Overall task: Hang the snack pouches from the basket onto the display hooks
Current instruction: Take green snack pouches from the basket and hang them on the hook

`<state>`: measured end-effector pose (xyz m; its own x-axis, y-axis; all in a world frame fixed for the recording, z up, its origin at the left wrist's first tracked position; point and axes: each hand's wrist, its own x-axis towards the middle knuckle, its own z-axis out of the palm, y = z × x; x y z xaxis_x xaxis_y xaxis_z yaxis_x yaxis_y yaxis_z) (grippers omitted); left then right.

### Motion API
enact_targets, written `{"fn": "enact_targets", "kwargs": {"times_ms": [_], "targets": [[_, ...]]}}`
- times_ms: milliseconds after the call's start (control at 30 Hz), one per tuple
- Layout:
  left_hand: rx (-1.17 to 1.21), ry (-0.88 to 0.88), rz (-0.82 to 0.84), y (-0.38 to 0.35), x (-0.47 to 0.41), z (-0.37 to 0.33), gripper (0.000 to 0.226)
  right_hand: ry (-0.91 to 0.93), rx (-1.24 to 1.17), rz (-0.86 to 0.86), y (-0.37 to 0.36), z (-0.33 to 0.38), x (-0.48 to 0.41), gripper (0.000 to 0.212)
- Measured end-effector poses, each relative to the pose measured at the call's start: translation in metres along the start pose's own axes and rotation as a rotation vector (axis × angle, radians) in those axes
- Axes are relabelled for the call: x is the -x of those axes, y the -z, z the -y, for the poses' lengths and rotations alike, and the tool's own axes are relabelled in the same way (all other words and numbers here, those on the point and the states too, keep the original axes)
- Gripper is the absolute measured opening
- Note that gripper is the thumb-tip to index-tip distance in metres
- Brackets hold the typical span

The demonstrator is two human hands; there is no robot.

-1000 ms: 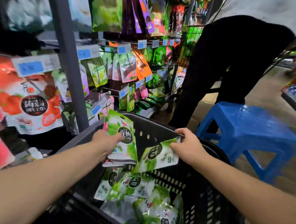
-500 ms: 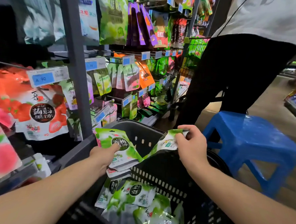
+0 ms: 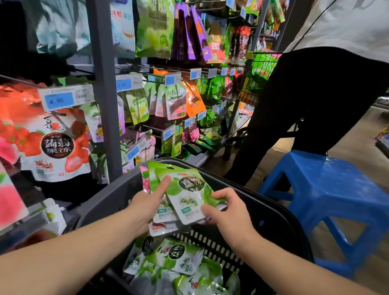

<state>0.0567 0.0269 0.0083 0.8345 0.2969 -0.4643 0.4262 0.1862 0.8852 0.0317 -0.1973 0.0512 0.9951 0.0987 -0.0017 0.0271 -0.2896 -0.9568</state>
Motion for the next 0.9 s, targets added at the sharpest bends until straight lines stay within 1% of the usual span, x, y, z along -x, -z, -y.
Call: {"fn": "enact_targets", "kwargs": {"times_ms": [33,67,100,133,167,200,233,333,367,467,500,533,567,633,700,767,867,900], "targets": [[0.019,-0.033,0.022,-0.001,0.011,-0.003,0.11,0.012,0.052,0.036,0.002,-0.001,0.001,0.03],[0.034,-0.07,0.038,-0.001,0.017,-0.005,0.087,0.007,0.08,0.08,0.004,-0.001,0.002,0.033],[0.041,-0.118,0.045,-0.003,0.023,-0.007,0.064,-0.015,0.08,0.127,0.007,-0.002,0.003,0.035],[0.02,-0.158,0.019,-0.003,0.024,-0.009,0.045,-0.04,0.059,0.17,0.009,-0.003,0.003,0.037],[0.006,-0.208,-0.014,-0.003,0.025,-0.012,0.033,-0.075,0.021,0.197,0.01,-0.005,0.002,0.036],[-0.025,-0.257,-0.047,-0.002,0.026,-0.016,0.025,-0.112,-0.025,0.204,0.012,-0.007,0.001,0.037],[-0.054,-0.307,-0.064,-0.001,0.026,-0.019,0.022,-0.152,-0.071,0.185,0.012,-0.009,-0.002,0.042],[-0.188,-0.422,-0.083,0.003,0.03,-0.03,0.029,-0.246,-0.158,0.115,0.008,-0.009,-0.014,0.068],[-0.232,-0.446,-0.093,0.003,0.033,-0.033,0.028,-0.273,-0.191,0.125,0.005,-0.004,-0.018,0.07],[-0.25,-0.484,-0.111,0.003,0.044,-0.037,0.015,-0.29,-0.242,0.203,-0.007,0.014,-0.026,0.054],[-0.241,-0.494,-0.116,0.003,0.048,-0.038,0.014,-0.299,-0.256,0.2,-0.011,0.018,-0.027,0.051],[-0.23,-0.504,-0.116,0.004,0.053,-0.039,0.016,-0.303,-0.27,0.176,-0.015,0.021,-0.027,0.051],[-0.224,-0.513,-0.115,0.005,0.06,-0.04,0.019,-0.308,-0.291,0.151,-0.018,0.024,-0.026,0.058],[-0.21,-0.524,-0.118,0.011,0.071,-0.043,0.023,-0.296,-0.319,0.15,-0.023,0.033,-0.024,0.065],[-0.217,-0.534,-0.137,0.02,0.082,-0.049,0.022,-0.261,-0.317,0.177,-0.026,0.045,-0.025,0.057],[-0.243,-0.545,-0.17,0.031,0.095,-0.056,0.017,-0.209,-0.298,0.198,-0.031,0.057,-0.03,0.049],[-0.291,-0.596,-0.221,0.05,0.124,-0.063,0.025,-0.123,-0.281,0.223,-0.043,0.08,-0.032,0.057],[-0.298,-0.616,-0.243,0.058,0.135,-0.064,0.026,-0.108,-0.286,0.243,-0.048,0.088,-0.029,0.056]]}}
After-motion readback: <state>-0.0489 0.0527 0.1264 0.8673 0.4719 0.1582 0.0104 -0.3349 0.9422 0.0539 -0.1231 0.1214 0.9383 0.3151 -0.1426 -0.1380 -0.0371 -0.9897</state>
